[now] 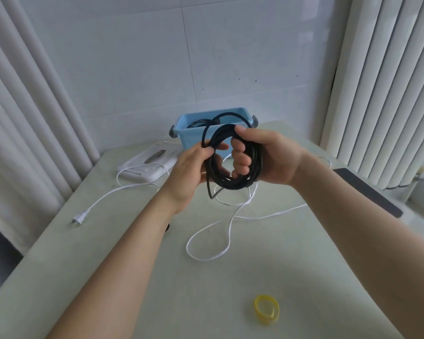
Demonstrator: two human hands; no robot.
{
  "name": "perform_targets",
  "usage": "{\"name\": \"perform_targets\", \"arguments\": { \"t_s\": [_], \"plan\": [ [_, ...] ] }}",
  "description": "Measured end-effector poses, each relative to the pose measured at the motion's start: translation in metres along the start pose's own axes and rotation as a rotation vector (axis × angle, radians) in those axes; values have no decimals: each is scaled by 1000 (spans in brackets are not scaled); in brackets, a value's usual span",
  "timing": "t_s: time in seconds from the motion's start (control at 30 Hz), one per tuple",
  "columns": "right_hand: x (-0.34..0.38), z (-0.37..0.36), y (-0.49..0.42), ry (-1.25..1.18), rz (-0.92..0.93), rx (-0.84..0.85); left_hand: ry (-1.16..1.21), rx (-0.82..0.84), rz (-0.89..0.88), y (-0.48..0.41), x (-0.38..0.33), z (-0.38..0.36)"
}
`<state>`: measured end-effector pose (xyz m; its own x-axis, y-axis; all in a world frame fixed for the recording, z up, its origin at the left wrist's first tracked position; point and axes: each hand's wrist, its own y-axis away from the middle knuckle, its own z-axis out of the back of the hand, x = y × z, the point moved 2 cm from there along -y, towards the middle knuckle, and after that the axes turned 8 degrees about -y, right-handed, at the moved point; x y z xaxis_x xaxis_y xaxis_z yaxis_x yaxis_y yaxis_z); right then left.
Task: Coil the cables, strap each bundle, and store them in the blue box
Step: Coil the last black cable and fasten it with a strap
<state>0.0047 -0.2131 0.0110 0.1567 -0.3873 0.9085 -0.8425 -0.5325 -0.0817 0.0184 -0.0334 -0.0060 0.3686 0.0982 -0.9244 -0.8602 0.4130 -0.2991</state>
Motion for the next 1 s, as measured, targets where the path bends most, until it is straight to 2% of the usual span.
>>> {"name": "perform_targets", "arguments": {
  "t_s": [0.1, 0.2, 0.4, 0.47, 0.6, 0.73, 0.9, 1.0],
  "plan": [
    [-4, -2, 1, -6, -13, 62, -101, 21, -69, 0, -2, -2],
    [-11, -5, -3, -141, -60, 42, -113, 52, -65, 0, -2, 1],
    [-5, -4, -6, -341, -43, -88, -158, 13, 1, 2, 3, 8],
    [2, 0, -4, -395, -2, -133, -163, -61, 7, 0, 8, 11],
    [14, 9, -3, -564, 131, -244, -328, -137, -10, -4, 20, 16],
    [28, 14, 2, -751, 260, -260, -427, -195, -26, -7, 27, 20],
    [44, 12, 12, -872, 415, -260, -527, -163, -68, -11, 36, 19],
    [54, 15, 14, -926, 563, -361, -531, -66, -56, -10, 39, 11]
  ]
}}
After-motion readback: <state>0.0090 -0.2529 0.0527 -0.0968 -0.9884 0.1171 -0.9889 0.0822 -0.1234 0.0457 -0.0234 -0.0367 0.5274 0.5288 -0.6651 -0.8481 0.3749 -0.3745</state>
